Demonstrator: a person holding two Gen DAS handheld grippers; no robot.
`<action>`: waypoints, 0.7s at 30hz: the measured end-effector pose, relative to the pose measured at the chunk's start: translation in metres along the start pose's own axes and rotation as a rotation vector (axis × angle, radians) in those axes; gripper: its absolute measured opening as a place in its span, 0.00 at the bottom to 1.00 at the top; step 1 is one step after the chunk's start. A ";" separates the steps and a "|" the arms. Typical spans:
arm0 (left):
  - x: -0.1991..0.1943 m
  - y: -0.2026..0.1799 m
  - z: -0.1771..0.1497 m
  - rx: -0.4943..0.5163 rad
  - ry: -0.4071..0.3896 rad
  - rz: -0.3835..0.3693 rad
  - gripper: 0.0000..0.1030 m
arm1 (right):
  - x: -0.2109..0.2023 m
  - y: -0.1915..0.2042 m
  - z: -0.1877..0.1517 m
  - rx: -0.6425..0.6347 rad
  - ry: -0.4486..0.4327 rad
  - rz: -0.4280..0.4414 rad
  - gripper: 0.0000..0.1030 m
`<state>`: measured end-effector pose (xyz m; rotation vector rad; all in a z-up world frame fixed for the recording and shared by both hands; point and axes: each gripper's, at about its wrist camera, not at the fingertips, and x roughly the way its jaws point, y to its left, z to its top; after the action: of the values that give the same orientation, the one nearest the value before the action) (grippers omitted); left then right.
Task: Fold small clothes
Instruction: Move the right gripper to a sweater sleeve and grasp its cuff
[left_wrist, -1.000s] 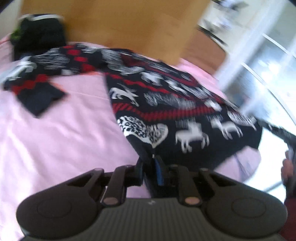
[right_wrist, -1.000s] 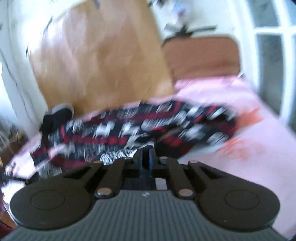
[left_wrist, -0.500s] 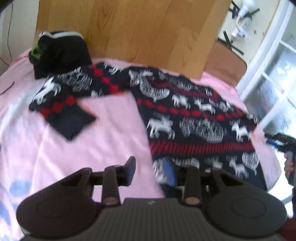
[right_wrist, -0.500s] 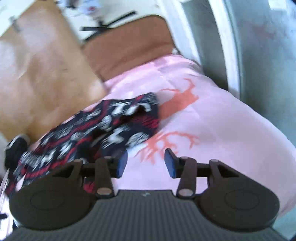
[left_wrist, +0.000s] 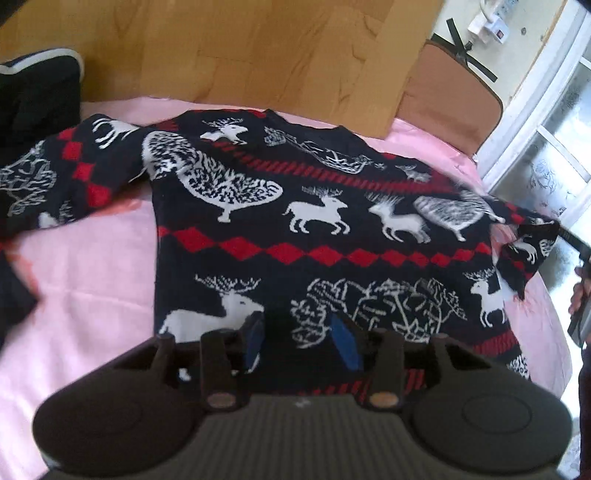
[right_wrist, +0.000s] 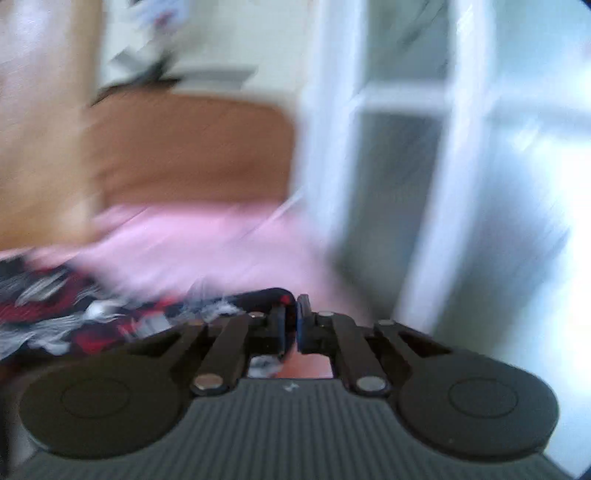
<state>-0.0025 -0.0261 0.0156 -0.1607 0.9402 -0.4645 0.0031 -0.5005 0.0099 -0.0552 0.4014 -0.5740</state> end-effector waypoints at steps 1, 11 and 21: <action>0.002 0.000 0.000 -0.001 0.000 0.000 0.41 | 0.004 -0.006 0.006 -0.014 -0.016 -0.015 0.08; -0.016 0.020 -0.001 -0.009 -0.017 -0.024 0.48 | -0.016 0.022 -0.032 -0.350 0.108 0.153 0.47; -0.084 0.081 -0.044 -0.125 -0.173 0.028 0.51 | -0.098 0.100 0.026 -0.268 -0.002 0.597 0.48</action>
<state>-0.0548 0.0863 0.0249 -0.2965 0.8010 -0.3600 -0.0100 -0.3647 0.0526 -0.1859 0.4656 0.0708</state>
